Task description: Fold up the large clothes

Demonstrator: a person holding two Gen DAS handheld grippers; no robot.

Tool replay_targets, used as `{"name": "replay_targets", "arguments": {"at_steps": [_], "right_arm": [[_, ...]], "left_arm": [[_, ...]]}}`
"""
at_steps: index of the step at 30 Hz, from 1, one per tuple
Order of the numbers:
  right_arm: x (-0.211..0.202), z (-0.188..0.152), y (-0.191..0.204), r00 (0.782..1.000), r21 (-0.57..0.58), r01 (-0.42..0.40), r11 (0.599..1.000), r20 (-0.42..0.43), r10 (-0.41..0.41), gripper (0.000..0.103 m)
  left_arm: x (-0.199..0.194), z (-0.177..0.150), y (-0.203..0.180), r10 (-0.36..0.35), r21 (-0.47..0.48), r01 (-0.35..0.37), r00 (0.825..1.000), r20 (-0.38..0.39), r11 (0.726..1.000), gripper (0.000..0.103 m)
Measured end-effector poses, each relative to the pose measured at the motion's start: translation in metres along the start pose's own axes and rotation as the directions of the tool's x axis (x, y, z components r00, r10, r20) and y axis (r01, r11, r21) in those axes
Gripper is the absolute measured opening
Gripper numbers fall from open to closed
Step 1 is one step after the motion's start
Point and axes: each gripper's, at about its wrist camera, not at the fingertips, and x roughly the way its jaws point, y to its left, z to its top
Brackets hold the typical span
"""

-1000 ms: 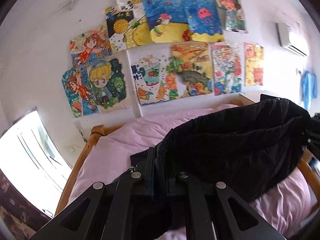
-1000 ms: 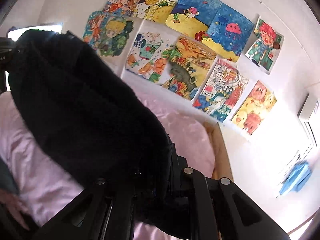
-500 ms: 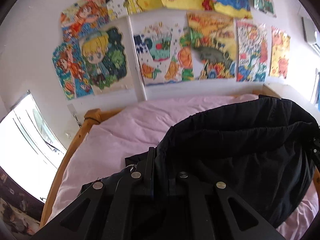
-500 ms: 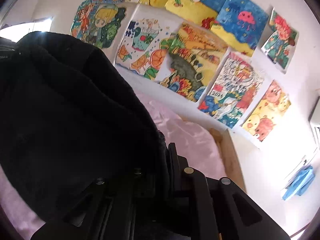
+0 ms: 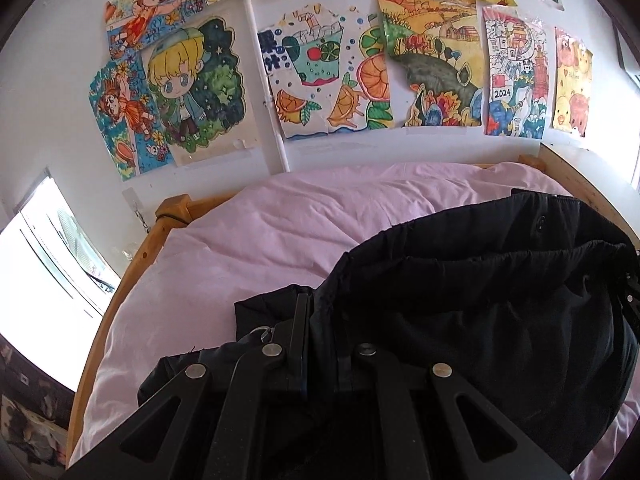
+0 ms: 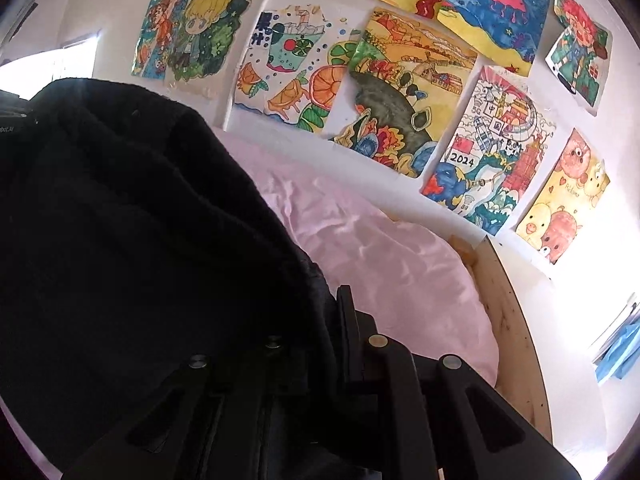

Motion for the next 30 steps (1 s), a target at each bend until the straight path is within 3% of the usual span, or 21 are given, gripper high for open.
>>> {"name": "replay_targets", "arguments": {"at_steps": [15, 16, 20, 21, 22, 23, 25, 26, 30], "right_arm": [[0.032, -0.008, -0.002, 0.996, 0.045, -0.023, 0.999, -0.08, 0.027, 0.027], [0.034, -0.008, -0.003, 0.996, 0.047, -0.025, 0.999, -0.083, 0.029, 0.031], [0.035, -0.013, -0.011, 0.994, 0.095, -0.084, 0.992, -0.058, 0.09, 0.064], [0.032, -0.014, -0.017, 0.992, 0.123, -0.12, 0.985, -0.034, 0.125, 0.067], [0.031, -0.016, -0.021, 0.989, 0.14, -0.14, 0.98, -0.02, 0.144, 0.072], [0.029, -0.017, -0.026, 0.988, 0.155, -0.153, 0.976, -0.007, 0.156, 0.079], [0.025, -0.021, -0.035, 0.987, 0.169, -0.16, 0.973, 0.021, 0.158, 0.082], [0.025, -0.024, -0.041, 0.986, 0.179, -0.164, 0.97, 0.03, 0.161, 0.082], [0.031, -0.04, -0.074, 0.983, 0.283, -0.181, 0.942, 0.02, 0.183, 0.082]], "left_arm": [[0.054, -0.007, 0.0, -0.043, -0.103, 0.029, 0.99, -0.132, 0.994, 0.01], [0.056, -0.008, 0.0, -0.042, -0.101, 0.028, 0.99, -0.136, 0.994, 0.01], [0.059, -0.01, -0.002, -0.053, -0.089, 0.04, 0.988, -0.145, 0.995, 0.013], [0.058, -0.009, -0.001, -0.066, -0.088, 0.054, 0.988, -0.141, 0.995, 0.016], [0.058, -0.009, 0.0, -0.076, -0.09, 0.064, 0.987, -0.139, 0.994, 0.019], [0.057, -0.009, 0.002, -0.089, -0.092, 0.077, 0.986, -0.139, 0.993, 0.029], [0.054, -0.008, 0.006, -0.107, -0.094, 0.096, 0.987, -0.123, 0.991, 0.061], [0.05, -0.007, 0.009, -0.097, -0.095, 0.088, 0.99, -0.1, 0.992, 0.083], [0.047, -0.005, 0.021, -0.061, -0.067, 0.055, 0.994, -0.088, 0.996, 0.087]]}}
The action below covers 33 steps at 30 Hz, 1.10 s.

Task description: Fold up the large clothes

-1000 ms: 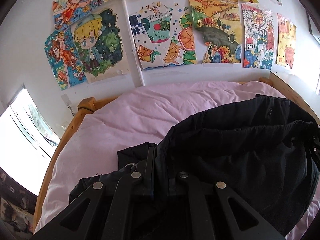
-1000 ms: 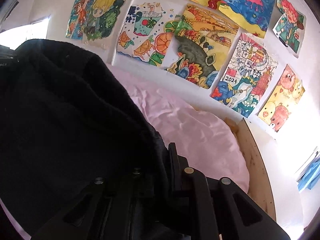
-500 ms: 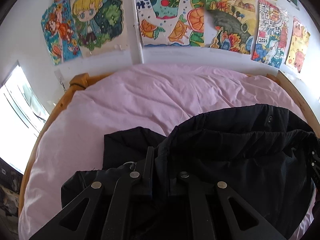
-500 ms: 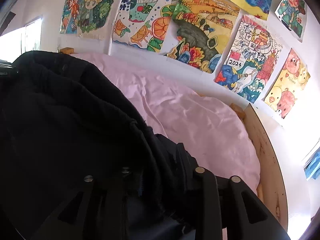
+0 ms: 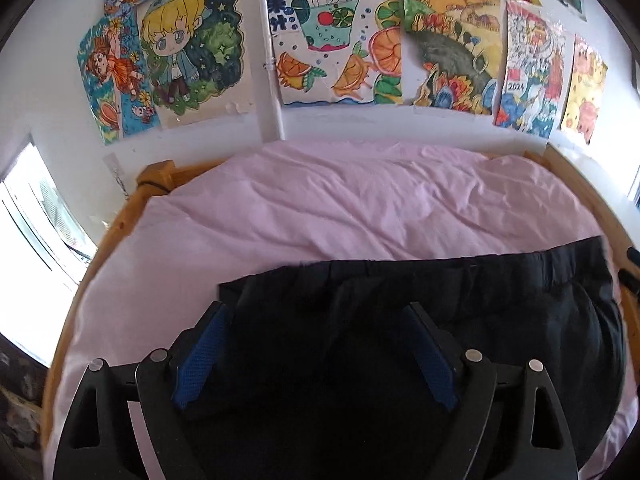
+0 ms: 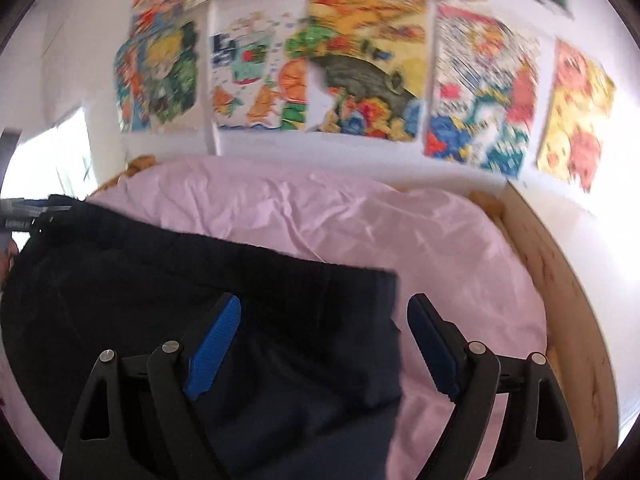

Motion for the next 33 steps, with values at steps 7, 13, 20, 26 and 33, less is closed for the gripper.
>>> {"name": "replay_targets", "arguments": {"at_steps": [7, 13, 20, 26, 33], "right_arm": [[0.03, -0.033, -0.057, 0.991, 0.217, -0.041, 0.975, -0.117, 0.068, 0.082], [0.047, -0.056, -0.068, 0.977, 0.335, -0.09, 0.938, -0.156, 0.149, 0.081], [0.049, -0.056, -0.057, 0.97, 0.336, -0.129, 0.933, -0.155, 0.189, 0.041], [0.036, -0.047, -0.053, 0.988, 0.279, -0.071, 0.958, -0.112, 0.105, 0.002], [0.028, -0.04, -0.068, 0.992, 0.312, -0.048, 0.949, -0.094, 0.082, 0.0]], "left_arm": [[0.014, -0.007, 0.035, 0.043, -0.014, -0.044, 0.998, -0.054, 0.999, 0.087], [0.038, -0.024, 0.058, 0.038, -0.09, -0.051, 0.989, -0.143, 0.995, 0.087], [0.042, -0.03, 0.059, -0.02, -0.121, 0.002, 0.989, -0.149, 0.993, 0.011], [0.017, -0.021, 0.072, -0.023, -0.196, 0.022, 1.0, -0.006, 0.98, 0.005], [0.026, -0.023, 0.071, 0.035, -0.191, -0.036, 0.999, -0.006, 0.981, 0.005]]}}
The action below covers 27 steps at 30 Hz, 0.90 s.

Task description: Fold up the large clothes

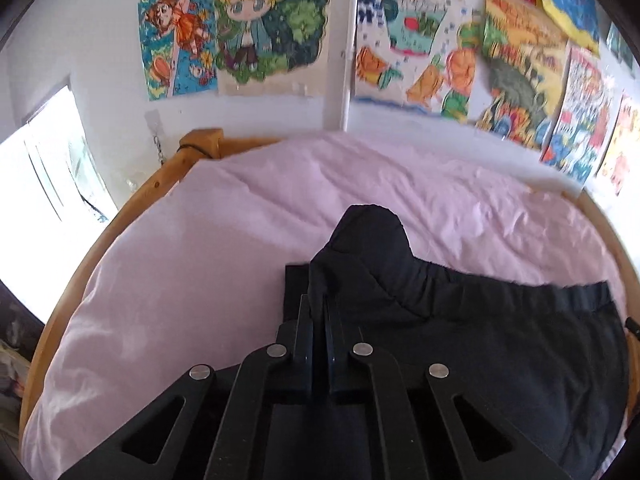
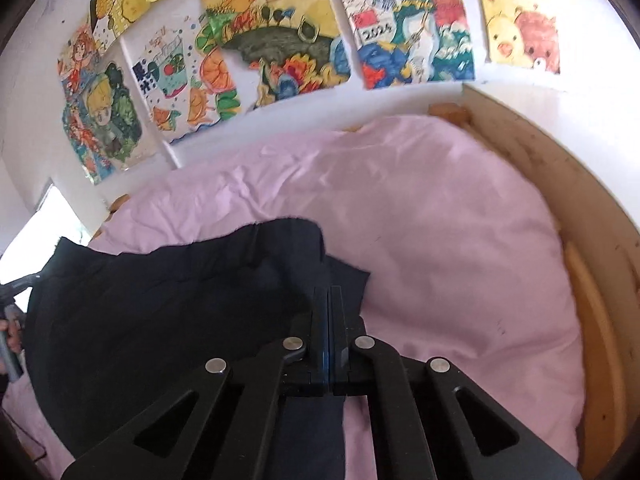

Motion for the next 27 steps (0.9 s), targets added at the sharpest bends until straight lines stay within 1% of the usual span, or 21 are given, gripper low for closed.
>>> {"name": "replay_targets", "arguments": {"at_steps": [3, 4, 6, 7, 8, 9, 10, 12, 14, 15, 16, 18, 19, 20, 21, 22, 23, 25, 27], "right_arm": [[0.007, -0.004, -0.003, 0.999, 0.037, -0.035, 0.999, -0.04, 0.036, 0.001], [0.008, -0.005, -0.005, 0.998, 0.049, -0.041, 0.998, -0.049, 0.043, 0.003], [0.012, -0.006, -0.005, 0.997, 0.063, -0.052, 0.997, -0.053, 0.056, 0.012], [0.011, -0.005, -0.006, 0.997, 0.072, -0.056, 0.996, -0.052, 0.059, 0.026], [0.012, -0.006, -0.005, 0.997, 0.078, -0.061, 0.995, -0.047, 0.065, 0.045], [0.011, -0.006, -0.005, 0.996, 0.088, -0.076, 0.993, -0.033, 0.08, 0.051], [0.008, -0.005, -0.003, 0.995, 0.088, -0.094, 0.992, -0.016, 0.096, 0.054], [0.003, -0.002, 0.01, 0.995, 0.04, -0.102, 0.994, 0.0, 0.102, 0.054], [-0.005, 0.0, 0.028, 0.992, -0.043, -0.126, 0.991, 0.005, 0.126, 0.054], [-0.009, -0.001, 0.045, 0.988, -0.115, -0.156, 0.981, -0.002, 0.157, 0.054], [-0.013, 0.0, 0.057, 0.983, -0.157, -0.184, 0.97, -0.017, 0.183, 0.054], [-0.018, -0.005, 0.085, 0.968, -0.251, -0.25, 0.935, -0.07, 0.24, 0.054], [-0.02, -0.008, 0.1, 0.962, -0.304, -0.272, 0.913, -0.099, 0.253, 0.054], [-0.023, -0.013, 0.118, 0.958, -0.373, -0.286, 0.883, -0.121, 0.259, 0.054], [-0.026, -0.015, 0.128, 0.957, -0.414, -0.291, 0.862, -0.129, 0.26, 0.054], [-0.028, -0.017, 0.139, 0.959, -0.461, -0.283, 0.841, -0.127, 0.253, 0.054], [-0.027, -0.019, 0.149, 0.964, -0.493, -0.266, 0.829, -0.119, 0.238, 0.054], [-0.017, -0.017, 0.159, 0.97, -0.491, -0.242, 0.837, -0.124, 0.208, 0.054], [-0.002, -0.013, 0.166, 0.977, -0.467, -0.211, 0.858, -0.135, 0.167, 0.054]], "left_arm": [[0.008, -0.004, 0.002, 0.011, -0.004, -0.011, 1.0, -0.023, 1.0, 0.005], [0.01, -0.005, 0.002, 0.012, -0.007, -0.012, 1.0, -0.026, 1.0, 0.005], [0.009, -0.006, 0.002, 0.013, -0.01, -0.013, 1.0, -0.02, 1.0, 0.006], [0.007, -0.006, 0.003, 0.014, -0.015, -0.015, 1.0, -0.004, 1.0, 0.005], [0.002, -0.006, 0.002, 0.014, -0.024, -0.013, 1.0, 0.025, 1.0, 0.005], [-0.003, -0.004, 0.002, 0.014, -0.03, -0.012, 0.999, 0.051, 0.999, 0.005], [-0.007, -0.003, 0.001, 0.014, -0.036, -0.012, 0.997, 0.071, 0.999, 0.005], [-0.013, 0.001, 0.0, 0.01, -0.051, -0.005, 0.995, 0.1, 0.999, 0.005], [-0.012, 0.002, -0.001, 0.015, -0.051, -0.01, 0.996, 0.091, 0.999, 0.005], [-0.011, 0.002, -0.001, 0.019, -0.05, -0.014, 0.996, 0.089, 0.999, 0.005], [-0.009, 0.0, -0.002, 0.024, -0.046, -0.02, 0.996, 0.084, 0.999, 0.005], [-0.01, -0.001, 0.0, 0.023, -0.052, -0.018, 0.995, 0.092, 0.998, 0.005], [-0.011, 0.0, 0.001, 0.019, -0.059, -0.014, 0.995, 0.1, 0.998, 0.005], [-0.014, 0.0, 0.001, 0.02, -0.065, -0.013, 0.994, 0.108, 0.998, 0.005], [-0.017, 0.002, 0.002, 0.023, -0.072, -0.014, 0.992, 0.123, 0.997, 0.005], [-0.021, 0.004, 0.002, 0.024, -0.075, -0.014, 0.99, 0.138, 0.997, 0.004], [-0.024, 0.006, 0.002, 0.026, -0.076, -0.015, 0.989, 0.146, 0.997, 0.004], [-0.03, 0.01, 0.003, 0.024, -0.082, -0.011, 0.987, 0.159, 0.997, 0.004], [-0.032, 0.012, 0.004, -0.008, -0.099, 0.023, 0.99, 0.143, 0.995, 0.004]]}}
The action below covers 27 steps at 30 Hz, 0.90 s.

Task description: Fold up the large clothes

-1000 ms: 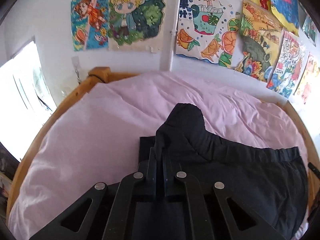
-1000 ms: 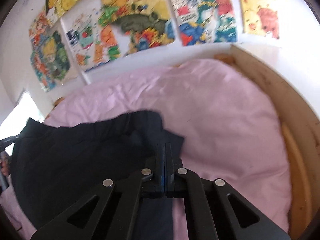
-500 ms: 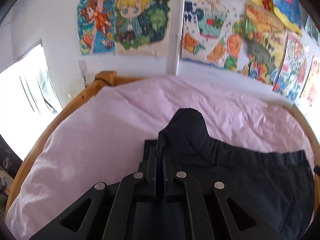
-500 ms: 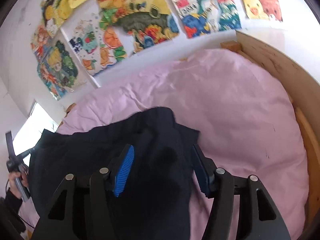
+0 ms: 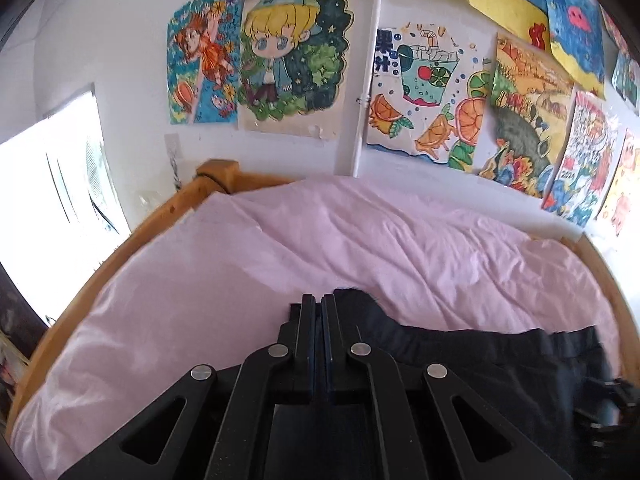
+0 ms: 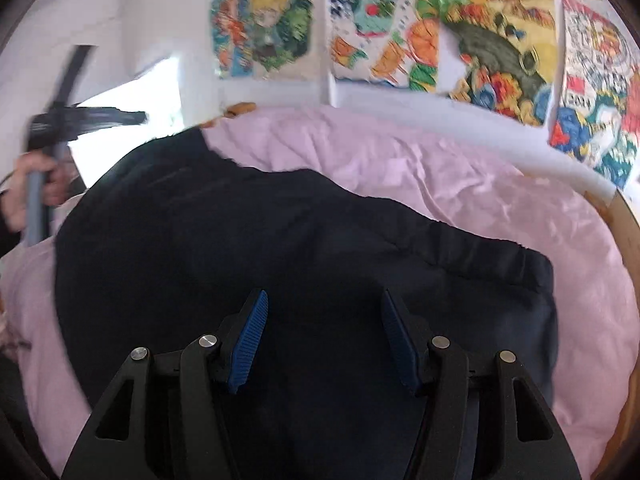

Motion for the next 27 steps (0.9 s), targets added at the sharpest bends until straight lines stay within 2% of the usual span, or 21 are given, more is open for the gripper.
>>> {"name": "replay_targets", "arguments": {"at_steps": [3, 7, 11, 14, 18, 20, 23, 25, 26, 27], "right_arm": [[0.02, 0.004, -0.006, 0.996, 0.016, 0.072, 0.997, -0.046, -0.072, 0.054], [0.041, 0.008, -0.022, 0.99, 0.08, 0.124, 0.989, -0.077, -0.118, 0.054], [0.05, 0.006, -0.033, 0.989, 0.132, 0.129, 0.983, -0.088, -0.118, 0.054], [0.052, 0.002, -0.032, 0.99, 0.141, 0.126, 0.982, -0.084, -0.114, 0.054], [0.056, 0.001, -0.034, 0.991, 0.152, 0.116, 0.981, -0.078, -0.105, 0.054], [0.056, 0.001, -0.036, 0.992, 0.16, 0.109, 0.981, -0.074, -0.098, 0.054], [0.045, 0.004, -0.037, 0.995, 0.17, 0.098, 0.981, -0.049, -0.091, 0.055], [0.035, 0.004, -0.034, 0.996, 0.154, 0.081, 0.985, -0.036, -0.076, 0.059], [0.029, 0.003, -0.03, 0.997, 0.136, 0.076, 0.988, -0.028, -0.073, 0.061], [0.021, -0.001, -0.028, 0.996, 0.121, 0.085, 0.989, -0.018, -0.084, 0.062]], "left_arm": [[0.001, -0.004, -0.007, -0.091, 0.003, 0.092, 0.995, -0.039, 0.996, 0.004], [-0.001, -0.017, -0.038, -0.219, 0.106, 0.227, 0.972, -0.085, 0.968, 0.004], [0.002, -0.04, -0.076, -0.348, 0.187, 0.378, 0.921, -0.173, 0.907, 0.004], [0.012, -0.06, -0.101, -0.365, 0.215, 0.416, 0.899, -0.242, 0.883, 0.004], [0.016, -0.075, -0.12, -0.316, 0.278, 0.386, 0.911, -0.264, 0.88, 0.005], [0.011, -0.074, -0.123, -0.327, 0.288, 0.399, 0.907, -0.267, 0.87, 0.005], [0.0, -0.072, -0.126, -0.408, 0.285, 0.473, 0.875, -0.259, 0.834, 0.006], [-0.003, -0.075, -0.133, -0.424, 0.299, 0.493, 0.865, -0.266, 0.817, 0.013], [-0.006, -0.078, -0.137, -0.42, 0.317, 0.491, 0.867, -0.268, 0.811, 0.024], [-0.008, -0.081, -0.141, -0.415, 0.329, 0.489, 0.869, -0.27, 0.808, 0.038]]}}
